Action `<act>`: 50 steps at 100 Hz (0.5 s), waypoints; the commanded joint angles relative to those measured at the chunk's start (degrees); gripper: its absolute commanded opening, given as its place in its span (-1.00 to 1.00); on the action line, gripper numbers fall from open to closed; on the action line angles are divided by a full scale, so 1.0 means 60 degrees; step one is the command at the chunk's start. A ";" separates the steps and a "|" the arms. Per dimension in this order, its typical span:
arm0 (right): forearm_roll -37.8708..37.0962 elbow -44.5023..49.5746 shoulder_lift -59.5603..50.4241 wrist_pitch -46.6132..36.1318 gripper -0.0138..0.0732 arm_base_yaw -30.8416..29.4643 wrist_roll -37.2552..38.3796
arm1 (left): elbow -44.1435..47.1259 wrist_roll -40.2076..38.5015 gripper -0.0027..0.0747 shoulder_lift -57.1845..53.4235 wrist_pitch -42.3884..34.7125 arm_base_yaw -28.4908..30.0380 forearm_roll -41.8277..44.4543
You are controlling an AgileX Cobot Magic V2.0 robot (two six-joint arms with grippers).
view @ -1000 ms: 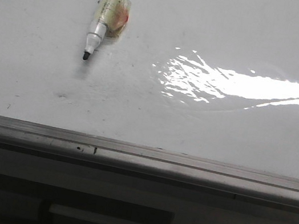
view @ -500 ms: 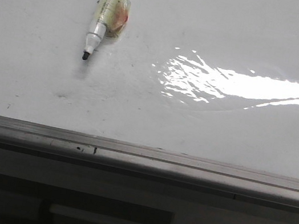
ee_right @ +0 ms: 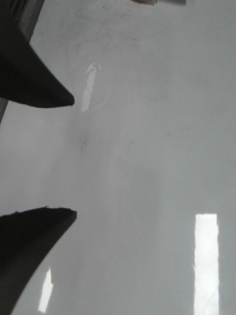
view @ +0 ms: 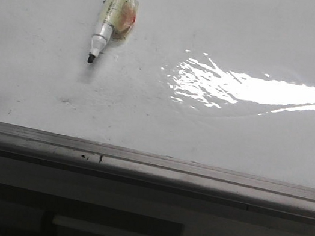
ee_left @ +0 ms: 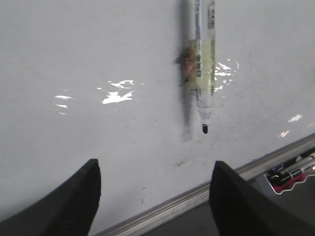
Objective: Write number 5 on whiteboard
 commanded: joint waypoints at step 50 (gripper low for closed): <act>-0.0020 -0.0314 0.0182 -0.0726 0.25 0.0190 -0.0410 | -0.1102 0.0050 0.15 0.3485 -0.4940 -0.3357 -0.1233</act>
